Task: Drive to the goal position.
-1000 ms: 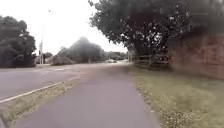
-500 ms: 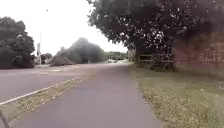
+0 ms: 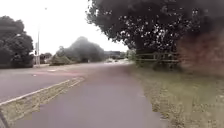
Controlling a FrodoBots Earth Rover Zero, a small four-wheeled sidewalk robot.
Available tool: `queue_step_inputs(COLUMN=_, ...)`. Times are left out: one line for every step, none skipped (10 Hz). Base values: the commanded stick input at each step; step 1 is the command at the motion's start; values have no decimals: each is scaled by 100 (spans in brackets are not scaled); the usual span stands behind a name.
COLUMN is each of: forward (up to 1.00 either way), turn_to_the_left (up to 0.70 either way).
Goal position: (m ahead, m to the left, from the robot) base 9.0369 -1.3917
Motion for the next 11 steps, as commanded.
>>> queue_step_inputs(forward=100, turn_to_the_left=0)
queue_step_inputs(forward=100, turn_to_the_left=0)
queue_step_inputs(forward=100, turn_to_the_left=0)
queue_step_inputs(forward=100, turn_to_the_left=0)
queue_step_inputs(forward=100, turn_to_the_left=0)
queue_step_inputs(forward=100, turn_to_the_left=0)
queue_step_inputs(forward=100, turn_to_the_left=0)
queue_step_inputs(forward=100, turn_to_the_left=0)
queue_step_inputs(forward=100, turn_to_the_left=0)
queue_step_inputs(forward=100, turn_to_the_left=0)
queue_step_inputs(forward=100, turn_to_the_left=0)
